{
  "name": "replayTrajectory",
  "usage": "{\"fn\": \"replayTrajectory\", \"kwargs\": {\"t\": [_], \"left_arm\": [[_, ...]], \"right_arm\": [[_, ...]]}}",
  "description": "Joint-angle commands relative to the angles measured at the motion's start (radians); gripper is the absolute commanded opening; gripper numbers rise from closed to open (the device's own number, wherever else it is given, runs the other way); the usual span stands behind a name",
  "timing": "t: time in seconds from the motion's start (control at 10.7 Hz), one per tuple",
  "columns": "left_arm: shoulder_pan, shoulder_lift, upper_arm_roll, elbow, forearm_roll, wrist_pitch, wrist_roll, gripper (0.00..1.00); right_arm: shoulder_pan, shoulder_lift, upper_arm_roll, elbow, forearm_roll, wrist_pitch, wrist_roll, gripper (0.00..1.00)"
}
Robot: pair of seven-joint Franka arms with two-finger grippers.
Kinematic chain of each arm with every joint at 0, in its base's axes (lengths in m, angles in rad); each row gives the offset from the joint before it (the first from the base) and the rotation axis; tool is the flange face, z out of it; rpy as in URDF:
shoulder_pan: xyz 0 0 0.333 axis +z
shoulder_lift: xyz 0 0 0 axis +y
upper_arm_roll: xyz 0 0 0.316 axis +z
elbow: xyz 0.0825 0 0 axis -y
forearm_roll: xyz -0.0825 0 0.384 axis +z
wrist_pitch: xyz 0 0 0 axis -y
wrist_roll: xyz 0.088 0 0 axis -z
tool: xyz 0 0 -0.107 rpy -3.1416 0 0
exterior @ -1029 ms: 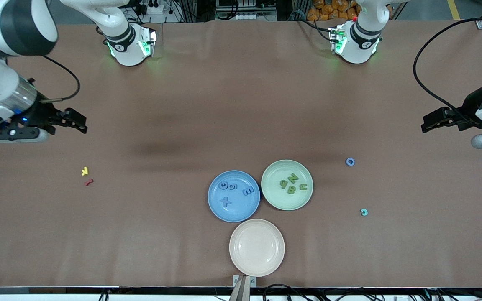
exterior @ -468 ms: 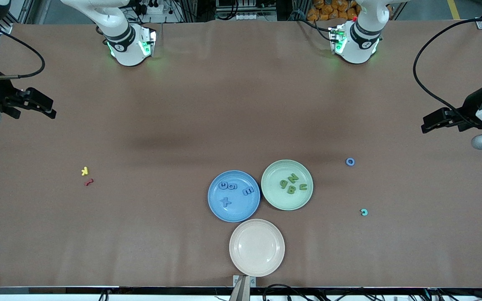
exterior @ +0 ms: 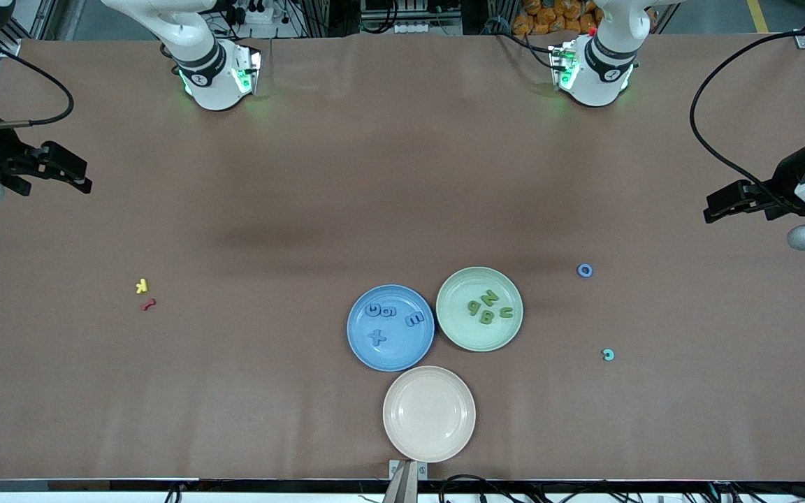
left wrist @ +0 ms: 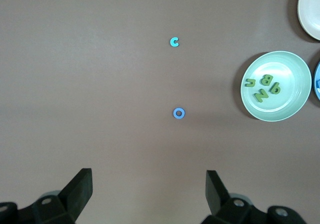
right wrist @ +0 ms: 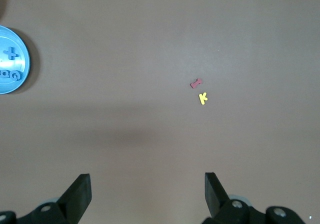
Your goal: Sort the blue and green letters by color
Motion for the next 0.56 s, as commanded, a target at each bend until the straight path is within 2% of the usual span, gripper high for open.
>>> {"fn": "replayTrajectory", "kwargs": {"t": [0.0, 0.47], "left_arm": [[0.0, -0.002, 0.0, 0.001, -0.025, 0.008, 0.021, 1.0], [-0.004, -0.002, 0.0, -0.002, -0.025, 0.016, 0.018, 1.0]], "right_arm": [[-0.004, 0.001, 0.003, 0.012, -0.014, -0.011, -0.008, 1.0], [0.007, 0.009, 0.005, 0.014, -0.014, -0.007, -0.006, 1.0]]}}
